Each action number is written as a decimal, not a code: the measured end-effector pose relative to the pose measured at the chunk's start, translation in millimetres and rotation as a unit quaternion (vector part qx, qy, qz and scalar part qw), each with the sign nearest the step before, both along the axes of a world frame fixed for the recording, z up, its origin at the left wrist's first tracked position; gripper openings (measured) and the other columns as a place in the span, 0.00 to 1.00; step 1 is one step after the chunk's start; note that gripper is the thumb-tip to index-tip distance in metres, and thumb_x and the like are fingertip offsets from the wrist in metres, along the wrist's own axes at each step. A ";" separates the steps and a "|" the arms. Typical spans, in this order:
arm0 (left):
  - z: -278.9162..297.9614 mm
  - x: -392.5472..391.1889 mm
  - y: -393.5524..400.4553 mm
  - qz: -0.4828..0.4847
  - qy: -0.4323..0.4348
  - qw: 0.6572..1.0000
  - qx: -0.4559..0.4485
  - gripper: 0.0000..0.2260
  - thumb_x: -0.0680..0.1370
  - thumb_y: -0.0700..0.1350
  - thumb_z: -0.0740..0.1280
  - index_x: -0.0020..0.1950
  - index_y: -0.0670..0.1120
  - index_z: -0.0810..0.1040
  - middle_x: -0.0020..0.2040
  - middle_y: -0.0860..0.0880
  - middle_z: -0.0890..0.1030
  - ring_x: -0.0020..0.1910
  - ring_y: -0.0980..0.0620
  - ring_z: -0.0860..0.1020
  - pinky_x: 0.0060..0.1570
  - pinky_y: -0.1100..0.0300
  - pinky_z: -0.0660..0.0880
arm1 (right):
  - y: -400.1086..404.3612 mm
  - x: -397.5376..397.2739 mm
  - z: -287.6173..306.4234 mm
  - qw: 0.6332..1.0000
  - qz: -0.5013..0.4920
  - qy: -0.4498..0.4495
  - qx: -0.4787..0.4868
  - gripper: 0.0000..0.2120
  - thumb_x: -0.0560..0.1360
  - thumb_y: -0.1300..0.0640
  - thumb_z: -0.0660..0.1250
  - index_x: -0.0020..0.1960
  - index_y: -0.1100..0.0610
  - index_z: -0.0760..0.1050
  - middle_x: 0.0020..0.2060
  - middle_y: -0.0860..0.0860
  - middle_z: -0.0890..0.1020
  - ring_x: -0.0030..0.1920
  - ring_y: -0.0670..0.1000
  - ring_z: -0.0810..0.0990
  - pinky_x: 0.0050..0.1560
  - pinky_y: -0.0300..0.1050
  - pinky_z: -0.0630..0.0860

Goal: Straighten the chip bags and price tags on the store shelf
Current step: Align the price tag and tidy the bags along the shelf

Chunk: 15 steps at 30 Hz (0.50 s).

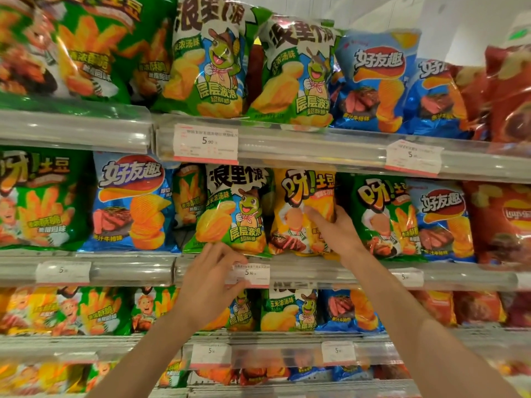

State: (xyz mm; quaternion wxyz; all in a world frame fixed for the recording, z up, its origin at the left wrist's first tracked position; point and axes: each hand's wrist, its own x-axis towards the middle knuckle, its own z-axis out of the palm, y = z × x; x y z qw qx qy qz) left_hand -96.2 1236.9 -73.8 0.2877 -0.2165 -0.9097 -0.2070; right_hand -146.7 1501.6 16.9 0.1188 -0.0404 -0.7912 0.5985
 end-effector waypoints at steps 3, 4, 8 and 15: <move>0.1 -0.2 1.2 0.000 0.002 1.000 0.001 0.19 0.70 0.56 0.77 0.57 0.54 0.79 0.50 0.58 0.71 0.51 0.55 0.69 0.46 0.62 0.69 | 5.1 -0.4 -2.0 1.000 0.007 -0.014 -0.011 0.32 0.74 0.38 0.69 0.72 0.49 0.66 0.59 0.47 0.79 0.56 0.48 0.77 0.57 0.45 0.73; 0.0 -0.3 1.4 -0.001 0.004 1.000 0.001 0.18 0.70 0.56 0.77 0.56 0.54 0.79 0.50 0.58 0.71 0.51 0.55 0.69 0.46 0.63 0.69 | 6.1 -1.8 -1.1 0.999 0.012 -0.021 -0.025 0.32 0.74 0.35 0.67 0.73 0.48 0.66 0.60 0.46 0.78 0.57 0.48 0.76 0.59 0.46 0.71; -0.2 0.0 0.6 0.001 0.007 1.000 0.000 0.18 0.69 0.56 0.77 0.56 0.54 0.79 0.50 0.58 0.71 0.51 0.56 0.69 0.45 0.64 0.68 | 7.7 -9.6 -3.1 0.996 -0.007 -0.028 -0.086 0.35 0.74 0.31 0.62 0.75 0.48 0.64 0.68 0.48 0.75 0.68 0.53 0.73 0.71 0.56 0.68; 1.1 0.6 -0.4 0.005 0.002 1.000 0.002 0.18 0.69 0.56 0.77 0.56 0.54 0.78 0.50 0.59 0.71 0.52 0.56 0.69 0.46 0.64 0.68 | 2.7 -20.2 -8.9 0.997 -0.033 -0.006 -0.071 0.28 0.79 0.36 0.59 0.73 0.51 0.67 0.63 0.49 0.78 0.63 0.53 0.76 0.63 0.51 0.72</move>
